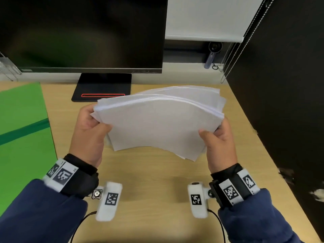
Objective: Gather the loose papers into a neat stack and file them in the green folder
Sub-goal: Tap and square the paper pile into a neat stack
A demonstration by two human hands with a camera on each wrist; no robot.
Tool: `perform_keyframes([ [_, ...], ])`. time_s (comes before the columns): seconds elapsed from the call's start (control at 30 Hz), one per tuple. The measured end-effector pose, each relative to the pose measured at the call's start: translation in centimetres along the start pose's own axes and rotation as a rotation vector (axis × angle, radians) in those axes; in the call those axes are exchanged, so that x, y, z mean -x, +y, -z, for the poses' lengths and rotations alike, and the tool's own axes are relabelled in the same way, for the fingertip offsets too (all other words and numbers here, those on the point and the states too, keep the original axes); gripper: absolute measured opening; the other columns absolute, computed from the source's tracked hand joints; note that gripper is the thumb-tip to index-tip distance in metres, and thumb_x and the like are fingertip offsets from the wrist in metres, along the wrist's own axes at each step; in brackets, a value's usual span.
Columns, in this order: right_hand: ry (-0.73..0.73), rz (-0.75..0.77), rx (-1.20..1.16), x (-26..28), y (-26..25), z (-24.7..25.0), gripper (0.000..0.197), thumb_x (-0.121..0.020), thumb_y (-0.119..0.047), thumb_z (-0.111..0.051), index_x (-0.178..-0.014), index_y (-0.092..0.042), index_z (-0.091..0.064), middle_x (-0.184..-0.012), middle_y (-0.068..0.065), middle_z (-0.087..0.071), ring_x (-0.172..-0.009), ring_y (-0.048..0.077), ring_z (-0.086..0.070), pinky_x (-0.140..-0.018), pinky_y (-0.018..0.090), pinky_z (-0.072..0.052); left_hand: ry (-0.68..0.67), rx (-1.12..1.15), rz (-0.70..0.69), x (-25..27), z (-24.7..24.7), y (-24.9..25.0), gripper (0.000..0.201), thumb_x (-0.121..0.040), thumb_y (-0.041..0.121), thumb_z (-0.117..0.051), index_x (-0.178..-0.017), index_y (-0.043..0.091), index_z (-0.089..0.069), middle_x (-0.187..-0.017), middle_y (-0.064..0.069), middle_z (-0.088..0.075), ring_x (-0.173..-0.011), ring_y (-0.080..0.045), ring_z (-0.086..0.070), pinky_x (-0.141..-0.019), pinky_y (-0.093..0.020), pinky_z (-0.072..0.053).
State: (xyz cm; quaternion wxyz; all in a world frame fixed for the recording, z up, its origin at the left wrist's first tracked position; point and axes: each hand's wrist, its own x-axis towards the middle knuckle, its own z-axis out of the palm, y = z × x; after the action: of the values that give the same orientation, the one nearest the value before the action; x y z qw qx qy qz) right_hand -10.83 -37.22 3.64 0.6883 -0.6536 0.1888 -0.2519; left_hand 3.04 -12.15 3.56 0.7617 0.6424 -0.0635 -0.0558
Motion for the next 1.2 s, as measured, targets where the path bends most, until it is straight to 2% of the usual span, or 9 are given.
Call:
perform_keyframes([
  [0.17, 0.027, -0.088, -0.036, -0.7, 1.3, 0.2, 0.052, -0.085, 0.014, -0.047, -0.121, -0.022, -0.055, -0.108, -0.007, -0.069, -0.095, 0.004, -0.066, -0.075, 0.019, -0.052, -0.023, -0.017, 0.126, -1.1, 0.8, -1.5, 0.063, -0.066, -0.008, -0.046, -0.125, 0.012, -0.060, -0.128, -0.014, -0.066, -0.122, -0.029, -0.060, -0.104, -0.046, -0.046],
  [0.33, 0.043, -0.109, -0.055, -0.8, 1.5, -0.8, 0.045, -0.091, 0.013, -0.046, -0.112, -0.024, -0.060, -0.095, -0.014, -0.075, -0.088, 0.001, -0.068, -0.075, 0.021, -0.051, 0.081, 0.112, 0.183, -0.9, -0.3, -2.0, 0.038, -0.070, -0.002, -0.049, -0.102, 0.012, -0.063, -0.106, -0.010, -0.067, -0.106, -0.028, -0.059, -0.090, -0.037, -0.047],
  [0.47, 0.065, -0.136, -0.049, -0.9, 1.9, -1.5, 0.041, -0.094, 0.007, -0.049, -0.111, -0.029, -0.062, -0.094, -0.017, -0.076, -0.088, -0.001, -0.069, -0.074, 0.020, -0.051, 0.036, 0.094, 0.158, -0.9, -0.9, -1.8, 0.040, -0.078, -0.005, -0.047, -0.108, 0.015, -0.064, -0.106, -0.005, -0.069, -0.102, -0.023, -0.062, -0.090, -0.036, -0.047],
  [0.6, 0.079, -0.091, -0.031, -1.1, 1.2, -1.8, 0.040, -0.096, 0.002, -0.049, -0.119, -0.027, -0.062, -0.110, -0.006, -0.073, -0.100, 0.006, -0.068, -0.079, 0.021, -0.054, 0.042, 0.139, 0.110, -1.4, -0.4, -1.3, 0.051, -0.077, 0.000, -0.050, -0.127, 0.007, -0.061, -0.125, -0.017, -0.065, -0.117, -0.029, -0.060, -0.101, -0.041, -0.045],
  [0.73, 0.073, -0.118, -0.047, -1.4, 1.5, -1.1, 0.045, -0.091, 0.011, -0.051, -0.118, -0.024, -0.057, -0.107, -0.005, -0.070, -0.093, 0.000, -0.068, -0.077, 0.018, -0.052, 0.016, 0.090, 0.112, -1.9, 0.4, -1.1, 0.067, -0.070, -0.003, -0.047, -0.137, -0.001, -0.051, -0.134, -0.023, -0.060, -0.123, -0.035, -0.057, -0.103, -0.045, -0.043],
  [0.87, 0.065, -0.131, -0.003, -1.5, 1.9, -1.3, 0.044, -0.091, 0.011, -0.052, -0.117, -0.023, -0.060, -0.098, -0.012, -0.074, -0.091, 0.001, -0.069, -0.077, 0.020, -0.051, 0.029, 0.063, 0.131, -2.0, 0.0, -1.2, 0.059, -0.067, -0.002, -0.048, -0.124, 0.006, -0.058, -0.119, -0.013, -0.066, -0.116, -0.032, -0.061, -0.102, -0.042, -0.045],
  [0.97, 0.053, -0.088, -0.007, -1.2, 1.0, -1.5, 0.037, -0.095, 0.006, -0.049, -0.108, -0.025, -0.062, -0.090, -0.017, -0.075, -0.086, -0.001, -0.069, -0.072, 0.016, -0.052, 0.024, 0.101, 0.096, -2.0, 0.1, -1.2, 0.054, -0.074, -0.002, -0.051, -0.128, 0.004, -0.061, -0.128, -0.016, -0.066, -0.120, -0.029, -0.061, -0.105, -0.043, -0.045],
  [1.13, 0.027, -0.138, -0.003, -1.1, 1.3, -1.5, 0.045, -0.092, 0.009, -0.052, -0.121, -0.026, -0.055, -0.109, -0.006, -0.069, -0.090, -0.004, -0.067, -0.075, 0.018, -0.051, -0.008, 0.076, 0.089, -2.4, 0.8, -0.9, 0.062, -0.067, -0.006, -0.048, -0.129, -0.001, -0.053, -0.131, -0.029, -0.059, -0.125, -0.042, -0.055, -0.109, -0.054, -0.042],
  [1.2, 0.027, -0.145, 0.016, -1.0, 1.5, -1.7, 0.046, -0.092, 0.008, -0.053, -0.117, -0.030, -0.054, -0.110, -0.009, -0.068, -0.089, -0.008, -0.066, -0.078, 0.020, -0.050, -0.005, 0.082, 0.079, -2.4, 0.7, -0.7, 0.060, -0.065, -0.008, -0.047, -0.122, 0.007, -0.058, -0.128, -0.025, -0.062, -0.123, -0.039, -0.057, -0.107, -0.052, -0.044],
])
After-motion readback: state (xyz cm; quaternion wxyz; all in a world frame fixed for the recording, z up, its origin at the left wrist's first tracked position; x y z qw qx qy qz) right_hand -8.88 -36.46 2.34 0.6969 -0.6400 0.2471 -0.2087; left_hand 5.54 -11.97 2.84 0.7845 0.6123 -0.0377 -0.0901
